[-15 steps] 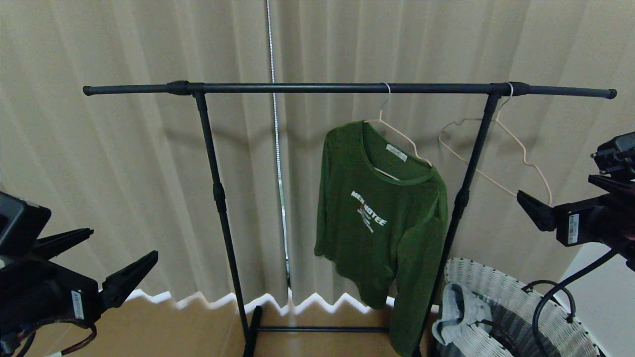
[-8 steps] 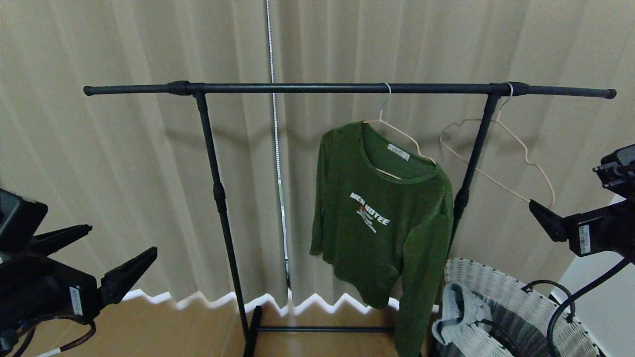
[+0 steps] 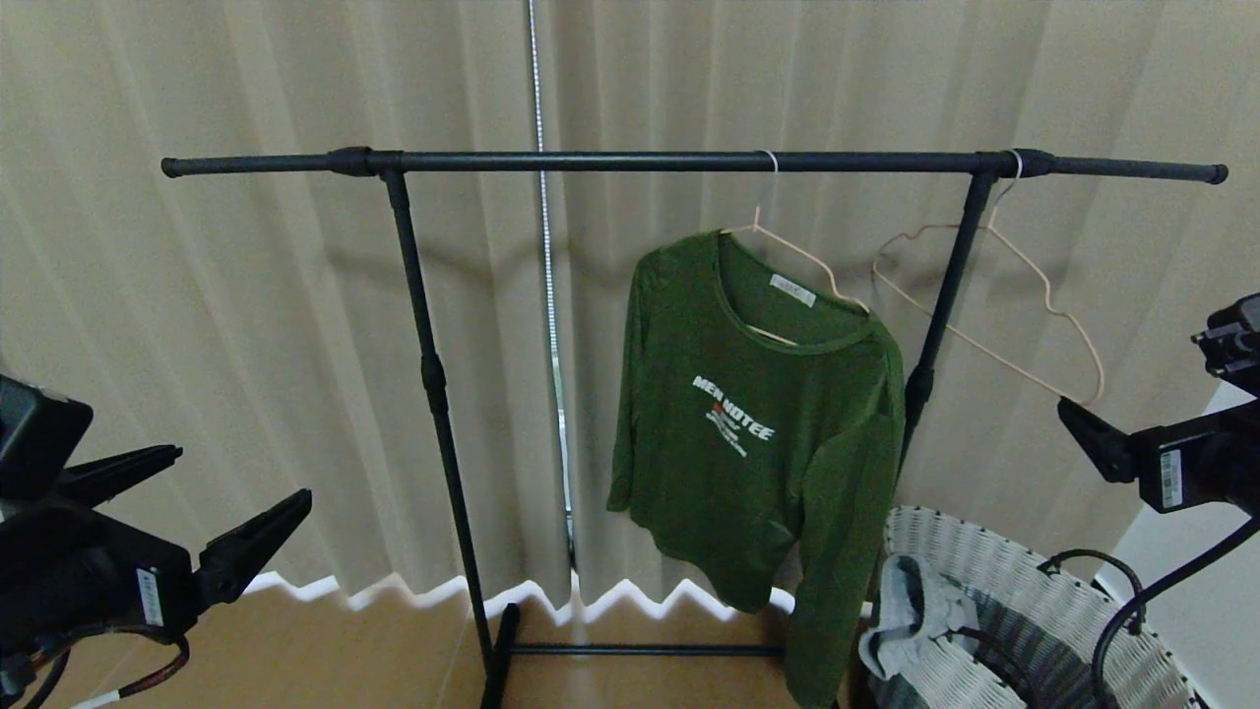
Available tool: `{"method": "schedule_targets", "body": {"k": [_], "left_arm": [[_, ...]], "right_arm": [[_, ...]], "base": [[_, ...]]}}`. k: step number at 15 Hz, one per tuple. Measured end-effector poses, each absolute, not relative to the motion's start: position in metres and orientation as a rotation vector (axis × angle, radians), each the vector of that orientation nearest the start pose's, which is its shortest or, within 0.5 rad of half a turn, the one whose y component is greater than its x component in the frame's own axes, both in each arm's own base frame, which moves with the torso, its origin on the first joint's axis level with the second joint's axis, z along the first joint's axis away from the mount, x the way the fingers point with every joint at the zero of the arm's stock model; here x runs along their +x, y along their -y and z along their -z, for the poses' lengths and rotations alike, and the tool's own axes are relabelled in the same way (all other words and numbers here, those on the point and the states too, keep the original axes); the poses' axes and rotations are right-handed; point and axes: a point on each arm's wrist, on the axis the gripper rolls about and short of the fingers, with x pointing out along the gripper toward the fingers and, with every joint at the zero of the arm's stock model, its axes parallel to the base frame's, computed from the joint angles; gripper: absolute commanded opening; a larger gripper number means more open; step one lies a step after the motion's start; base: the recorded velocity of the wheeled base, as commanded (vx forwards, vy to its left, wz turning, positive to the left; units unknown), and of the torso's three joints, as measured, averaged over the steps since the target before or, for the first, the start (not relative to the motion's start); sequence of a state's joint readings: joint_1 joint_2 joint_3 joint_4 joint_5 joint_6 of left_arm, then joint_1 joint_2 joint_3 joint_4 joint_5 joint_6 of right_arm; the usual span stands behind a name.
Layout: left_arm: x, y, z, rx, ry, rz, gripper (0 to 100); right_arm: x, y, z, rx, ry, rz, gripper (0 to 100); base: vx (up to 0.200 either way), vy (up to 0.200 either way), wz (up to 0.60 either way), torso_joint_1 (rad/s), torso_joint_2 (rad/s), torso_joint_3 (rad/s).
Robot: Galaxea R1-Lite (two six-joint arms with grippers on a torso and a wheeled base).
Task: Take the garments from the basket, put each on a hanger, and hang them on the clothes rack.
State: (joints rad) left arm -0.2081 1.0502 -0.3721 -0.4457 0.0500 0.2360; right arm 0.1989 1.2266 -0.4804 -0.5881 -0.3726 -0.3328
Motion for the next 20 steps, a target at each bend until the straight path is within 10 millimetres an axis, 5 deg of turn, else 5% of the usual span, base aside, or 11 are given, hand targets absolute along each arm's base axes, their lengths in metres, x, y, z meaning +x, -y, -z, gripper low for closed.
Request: {"method": "schedule_targets", "body": {"k": [13,20], "left_arm": [[0.128,0.027,-0.177,0.172,-0.253,0.202,100],[0.134,0.029,-0.178,0.157,-0.261,0.233,100]], "right_arm": [[0.168,-0.024,-0.201,-0.379,-0.187,0.158,100],[0.166,-0.016,-0.197,-0.397,-0.205,0.197,100]], "base": [[0.000,0.000,0.00,-0.166,0.46,0.293],[0.000,0.000,0.00,-0.024,0.09,0.058]]}}
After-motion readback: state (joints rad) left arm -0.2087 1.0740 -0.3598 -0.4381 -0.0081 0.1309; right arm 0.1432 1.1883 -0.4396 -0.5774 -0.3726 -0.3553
